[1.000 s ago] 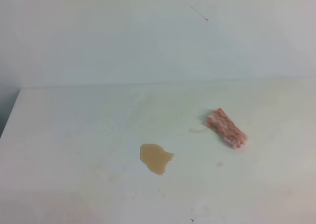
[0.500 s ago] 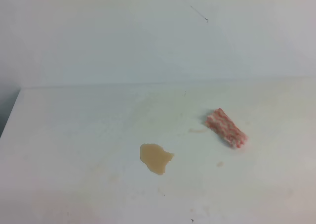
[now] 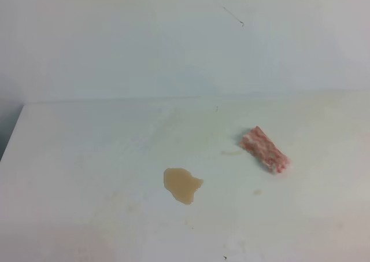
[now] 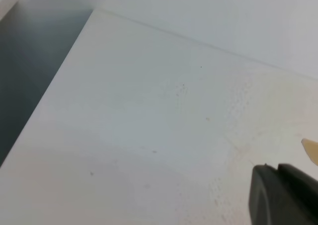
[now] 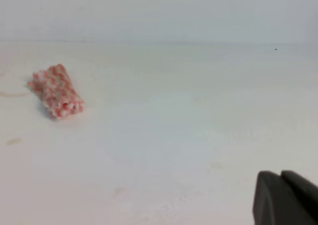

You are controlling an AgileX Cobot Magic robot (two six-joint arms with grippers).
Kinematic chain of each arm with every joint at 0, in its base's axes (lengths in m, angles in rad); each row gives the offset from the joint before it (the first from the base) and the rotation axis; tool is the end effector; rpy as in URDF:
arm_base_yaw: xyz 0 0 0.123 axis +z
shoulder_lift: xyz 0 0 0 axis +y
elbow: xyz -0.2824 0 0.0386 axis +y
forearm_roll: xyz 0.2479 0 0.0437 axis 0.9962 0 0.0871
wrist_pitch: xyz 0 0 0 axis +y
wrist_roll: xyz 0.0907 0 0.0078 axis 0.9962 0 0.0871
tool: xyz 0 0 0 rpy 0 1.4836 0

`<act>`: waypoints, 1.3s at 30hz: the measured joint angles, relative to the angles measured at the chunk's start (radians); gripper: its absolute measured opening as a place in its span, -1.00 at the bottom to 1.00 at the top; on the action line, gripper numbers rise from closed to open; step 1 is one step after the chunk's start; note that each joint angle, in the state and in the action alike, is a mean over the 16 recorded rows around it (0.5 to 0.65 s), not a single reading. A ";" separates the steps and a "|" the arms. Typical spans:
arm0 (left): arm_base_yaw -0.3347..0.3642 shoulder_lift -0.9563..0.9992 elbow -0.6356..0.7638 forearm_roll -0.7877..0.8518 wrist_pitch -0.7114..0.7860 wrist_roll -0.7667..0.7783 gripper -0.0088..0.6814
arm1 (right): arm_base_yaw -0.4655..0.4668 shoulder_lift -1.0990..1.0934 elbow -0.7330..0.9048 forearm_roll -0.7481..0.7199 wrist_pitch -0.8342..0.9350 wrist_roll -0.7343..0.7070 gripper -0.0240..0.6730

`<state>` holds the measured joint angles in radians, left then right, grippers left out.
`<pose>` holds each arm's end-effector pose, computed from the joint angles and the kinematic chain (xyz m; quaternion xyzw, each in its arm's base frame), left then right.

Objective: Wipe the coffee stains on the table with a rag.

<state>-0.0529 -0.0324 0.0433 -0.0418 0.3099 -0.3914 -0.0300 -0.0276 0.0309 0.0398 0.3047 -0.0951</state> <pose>0.0533 -0.0040 0.1723 -0.1436 0.7713 -0.1535 0.6007 0.0535 -0.0005 0.1766 -0.0143 0.7805 -0.0226 0.6246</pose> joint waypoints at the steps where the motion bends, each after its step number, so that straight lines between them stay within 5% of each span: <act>1: 0.000 0.000 0.000 0.000 0.000 0.000 -0.97 | 0.000 0.000 0.000 0.000 -0.003 0.000 -0.94; 13: 0.000 0.000 0.000 0.000 0.000 0.000 -0.97 | 0.000 0.000 0.000 0.023 -0.191 0.017 -0.94; 29: 0.000 0.000 0.000 0.000 0.000 0.000 -0.97 | 0.000 0.004 -0.082 0.128 -0.821 -0.037 -0.94; 34: 0.000 0.000 0.000 0.000 0.000 0.000 -0.97 | 0.000 0.042 -0.220 0.199 -0.771 -0.098 -0.94; 39: 0.000 0.000 0.000 0.000 0.000 0.000 -0.97 | 0.000 0.150 -0.423 0.255 -0.516 -0.121 -0.94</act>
<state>-0.0529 -0.0324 0.0433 -0.0418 0.3099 -0.3914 -0.0300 0.1228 -0.3920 0.2946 -0.2116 -0.2162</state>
